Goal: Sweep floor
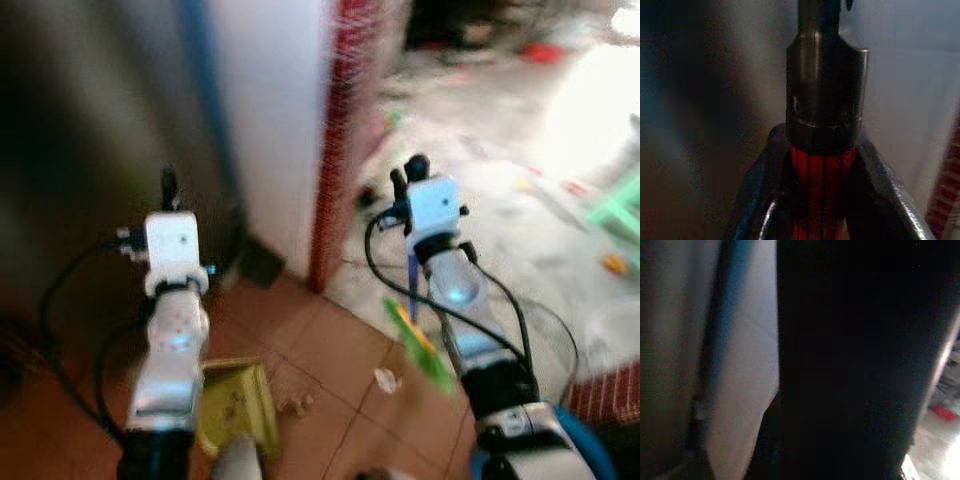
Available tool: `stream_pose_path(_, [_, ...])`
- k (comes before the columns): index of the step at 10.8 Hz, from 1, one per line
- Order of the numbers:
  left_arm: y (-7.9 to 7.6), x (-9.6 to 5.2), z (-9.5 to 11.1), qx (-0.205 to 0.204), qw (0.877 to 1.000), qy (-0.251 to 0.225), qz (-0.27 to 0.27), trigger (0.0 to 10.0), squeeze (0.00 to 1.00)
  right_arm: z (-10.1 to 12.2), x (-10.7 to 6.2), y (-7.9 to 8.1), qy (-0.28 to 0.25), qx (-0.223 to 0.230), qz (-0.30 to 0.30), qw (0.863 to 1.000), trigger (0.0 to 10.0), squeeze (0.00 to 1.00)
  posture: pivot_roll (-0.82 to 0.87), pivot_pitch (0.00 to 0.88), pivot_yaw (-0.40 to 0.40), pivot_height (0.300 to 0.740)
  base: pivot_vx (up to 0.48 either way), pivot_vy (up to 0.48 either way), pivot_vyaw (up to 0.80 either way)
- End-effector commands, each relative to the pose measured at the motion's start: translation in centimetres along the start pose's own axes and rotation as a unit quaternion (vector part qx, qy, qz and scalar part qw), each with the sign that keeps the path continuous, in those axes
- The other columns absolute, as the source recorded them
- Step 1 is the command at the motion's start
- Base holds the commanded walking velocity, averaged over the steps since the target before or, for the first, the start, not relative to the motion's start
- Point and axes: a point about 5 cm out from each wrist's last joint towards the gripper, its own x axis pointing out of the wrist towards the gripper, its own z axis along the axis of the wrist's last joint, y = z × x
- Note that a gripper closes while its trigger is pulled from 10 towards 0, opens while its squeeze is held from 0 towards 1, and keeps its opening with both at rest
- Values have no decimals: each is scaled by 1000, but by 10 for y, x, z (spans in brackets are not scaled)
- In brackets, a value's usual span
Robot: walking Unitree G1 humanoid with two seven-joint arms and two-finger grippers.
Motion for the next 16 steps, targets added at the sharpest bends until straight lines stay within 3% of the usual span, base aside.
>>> stream_pose_path(1, [-3,3,6,11,1000,-19,-2,10000,0,8,2,-6,-23,-10,-8,1000,10000,0,-35,44,-68,740,0,0,0])
stream_pose_path(5, [-23,13,-6,29,999,-38,-26,10000,0,1,4,-18,8,-28,-48,998,10000,0,-56,54,-54,740,0,0,0])
stream_pose_path(7, [-47,21,-6,16,998,-46,-45,10000,0,-9,2,-17,51,32,-58,997,10000,0,-71,51,-57,740,0,0,0])
stream_pose_path(11, [-65,20,-32,31,996,-28,-81,10000,0,-24,-1,-11,114,115,-76,984,10000,0,-86,49,-44,740,0,0,0])
stream_pose_path(13, [-71,21,-36,-2,996,-12,-93,10000,0,-27,0,-6,137,174,-93,971,10000,0,-85,46,-41,740,0,0,0])
stream_pose_path(16, [-92,18,-37,-66,987,7,-147,10000,0,-25,3,0,149,235,-114,954,10000,0,-87,41,-40,740,0,0,0])
